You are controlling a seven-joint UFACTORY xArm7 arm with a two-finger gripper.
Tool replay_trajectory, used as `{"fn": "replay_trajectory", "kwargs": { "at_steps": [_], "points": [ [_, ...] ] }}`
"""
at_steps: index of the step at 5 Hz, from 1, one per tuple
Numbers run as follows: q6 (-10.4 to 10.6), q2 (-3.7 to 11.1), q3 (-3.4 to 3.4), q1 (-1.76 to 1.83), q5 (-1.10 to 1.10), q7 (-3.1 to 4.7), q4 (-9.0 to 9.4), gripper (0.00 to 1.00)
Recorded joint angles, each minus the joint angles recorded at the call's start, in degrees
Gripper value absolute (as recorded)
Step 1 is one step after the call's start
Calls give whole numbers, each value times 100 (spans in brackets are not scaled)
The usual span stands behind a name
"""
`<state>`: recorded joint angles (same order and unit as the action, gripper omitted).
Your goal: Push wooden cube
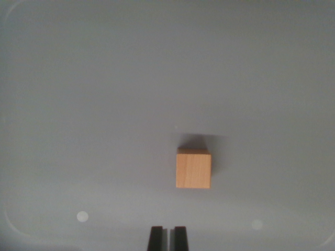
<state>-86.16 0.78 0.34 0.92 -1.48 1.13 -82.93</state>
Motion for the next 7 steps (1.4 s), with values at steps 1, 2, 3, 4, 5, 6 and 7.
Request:
{"fn": "replay_trajectory", "kwargs": {
  "at_steps": [1, 2, 3, 4, 5, 6, 7],
  "points": [
    [165, -8, -3, -5, 14, -6, 167, 0],
    [165, -8, -3, -5, 14, -6, 167, 0],
    [341, -17, -6, -10, 29, -13, 345, 0],
    [341, -17, -6, -10, 29, -13, 345, 0],
    [551, -27, -10, -16, 46, -21, 559, 0],
    [551, -27, -10, -16, 46, -21, 559, 0],
    [756, -38, -14, -22, 63, -29, 766, 0]
  ]
}}
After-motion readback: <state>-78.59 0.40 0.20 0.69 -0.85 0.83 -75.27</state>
